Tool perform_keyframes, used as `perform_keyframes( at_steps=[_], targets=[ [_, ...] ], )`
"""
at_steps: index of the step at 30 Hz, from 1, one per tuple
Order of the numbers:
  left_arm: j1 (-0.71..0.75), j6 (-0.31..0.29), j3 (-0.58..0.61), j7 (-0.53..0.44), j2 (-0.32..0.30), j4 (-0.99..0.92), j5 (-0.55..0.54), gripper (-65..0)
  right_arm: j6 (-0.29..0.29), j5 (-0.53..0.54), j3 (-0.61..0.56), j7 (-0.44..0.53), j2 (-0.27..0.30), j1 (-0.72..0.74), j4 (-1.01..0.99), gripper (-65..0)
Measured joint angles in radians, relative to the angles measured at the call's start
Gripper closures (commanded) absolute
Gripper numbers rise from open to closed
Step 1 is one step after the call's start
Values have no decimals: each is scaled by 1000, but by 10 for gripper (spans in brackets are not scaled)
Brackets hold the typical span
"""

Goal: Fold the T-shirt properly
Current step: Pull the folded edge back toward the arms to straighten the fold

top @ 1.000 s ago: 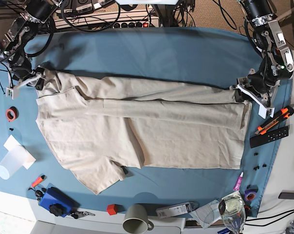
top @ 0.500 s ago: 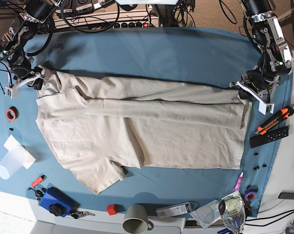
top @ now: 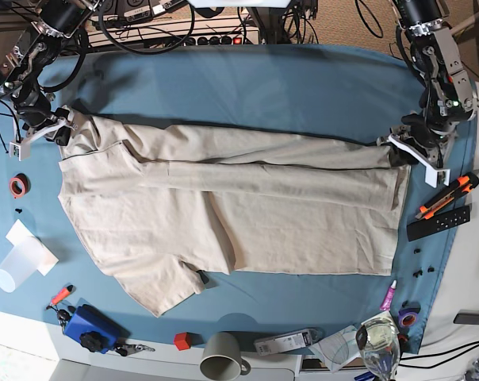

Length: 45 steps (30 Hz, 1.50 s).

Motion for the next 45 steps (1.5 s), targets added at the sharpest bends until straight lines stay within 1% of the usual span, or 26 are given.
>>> perform_keyframes(
  at_steps=[1,7,9,10,12,13,14,16,18,20,21,22,25,27,29,34,39,42,45],
  targets=[
    [-3,0,0,-27,0,-24,-22,-227,0,0,0,-1,1,0,0,-167],
    [-75,-12,-2,-54,-6,-154,-109,-218,2,6,0,-12,7,0,0,-166],
    [-84,-11,-6,-16,-9,-159,-133,-160,2,6,0,-12,7,0,0,-164],
    [-91,-10,-7,18,-10,-159,-139,-117,2,6,0,-13,7,0,0,-140],
    [-98,-7,-6,68,-11,-159,-150,-14,0,5,0,-14,7,0,0,-52],
    [-97,-7,-6,74,-11,-159,-156,0,0,8,0,-18,7,-2,0,-4],
    [-97,-7,-6,79,-10,-159,-160,0,1,7,0,-18,7,-2,0,0],
    [-98,-7,-6,93,-11,-158,-161,0,29,6,0,-17,7,-2,0,0],
    [-100,-7,-6,99,-11,-158,-163,0,34,6,0,-17,7,-2,0,0],
    [-100,-7,-6,142,-11,-148,-169,0,35,6,0,-18,7,-2,0,0],
    [-100,1,-6,165,-10,-138,-170,0,35,6,0,-17,7,-2,0,0],
    [-100,23,-6,182,-10,-129,-172,0,35,6,0,-17,7,-2,0,0],
    [-94,43,-4,207,-7,-96,-142,0,35,6,0,-19,7,-3,5,0],
    [-91,47,0,212,-5,-79,-111,0,33,-5,0,-31,5,-3,29,0],
    [-89,47,0,217,-6,-75,-106,0,34,-16,-3,-55,0,-14,65,0],
    [-59,46,-3,234,-29,-60,-130,0,38,-32,-10,-108,-12,-58,157,0],
    [1,45,-50,257,-50,-8,-135,0,39,-47,-1,-133,-13,-101,219,0],
    [41,46,-73,257,-63,5,-179,0,39,-46,24,-137,-13,-100,219,0],
    [72,42,-87,255,-64,13,-212,0,38,-46,50,-156,-12,-103,219,0]
  ],
)
